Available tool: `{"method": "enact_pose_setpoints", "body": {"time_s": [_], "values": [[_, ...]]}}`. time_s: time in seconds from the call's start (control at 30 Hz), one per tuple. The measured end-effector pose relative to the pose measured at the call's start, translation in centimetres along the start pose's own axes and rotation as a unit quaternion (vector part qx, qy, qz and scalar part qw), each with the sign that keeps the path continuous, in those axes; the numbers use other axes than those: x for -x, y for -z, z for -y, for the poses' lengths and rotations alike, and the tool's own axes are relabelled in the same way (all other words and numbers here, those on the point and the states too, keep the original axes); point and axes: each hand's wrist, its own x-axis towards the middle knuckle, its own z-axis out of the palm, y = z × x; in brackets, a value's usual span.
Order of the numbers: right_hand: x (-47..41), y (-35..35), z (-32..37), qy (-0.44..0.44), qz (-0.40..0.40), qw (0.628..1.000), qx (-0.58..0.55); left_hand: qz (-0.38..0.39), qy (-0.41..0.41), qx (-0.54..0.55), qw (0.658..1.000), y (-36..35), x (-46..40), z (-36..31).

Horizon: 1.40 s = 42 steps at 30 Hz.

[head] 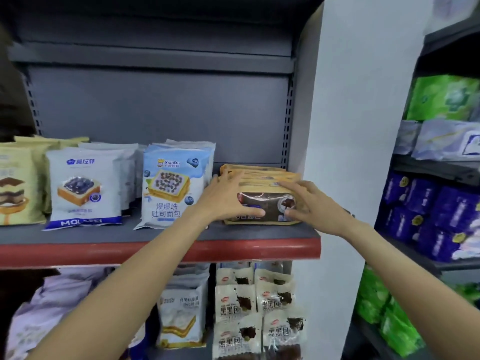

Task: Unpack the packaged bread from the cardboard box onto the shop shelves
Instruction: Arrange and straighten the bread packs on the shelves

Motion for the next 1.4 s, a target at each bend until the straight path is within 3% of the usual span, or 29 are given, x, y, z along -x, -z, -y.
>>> {"method": "enact_pose_setpoints", "body": {"time_s": [0.3, 0.47, 0.63, 0.7, 0.8, 0.93, 1.2, 1.4], "values": [[-0.7, -2.7, -0.6, 0.028, -0.039, 0.998, 0.030, 0.046, -0.083, -0.142, 0.985, 1.3, -1.0, -1.5], [-0.9, -1.5, -0.9, 0.033, -0.017, 0.998, 0.054, -0.026, -0.108, -0.245, 0.963, 0.7, -1.3, -1.5], [-3.1, 3.0, -2.5, 0.019, -0.042, 0.999, -0.021, -0.114, -0.178, -0.216, 0.953, -0.3, -0.4, 0.3], [-5.5, 3.8, -3.1, 0.038, -0.006, 0.999, -0.024, -0.121, -0.187, -0.217, 0.950, -0.6, -0.5, 0.7], [-9.1, 3.6, -3.1, 0.088, 0.109, 0.990, 0.007, -0.119, -0.205, -0.207, 0.949, -1.2, -1.0, 0.1], [-12.7, 2.4, -2.1, 0.087, 0.203, 0.975, 0.033, -0.112, -0.208, -0.183, 0.955, -2.2, -2.0, -0.8], [-16.1, 0.3, -3.2, -0.010, 0.273, 0.960, 0.053, -0.065, -0.186, -0.180, 0.964, -1.2, -2.0, 0.5], [-16.7, 0.6, -4.6, 0.048, 0.272, 0.952, 0.134, -0.082, -0.194, -0.203, 0.956, -1.1, -1.8, 0.8]]}}
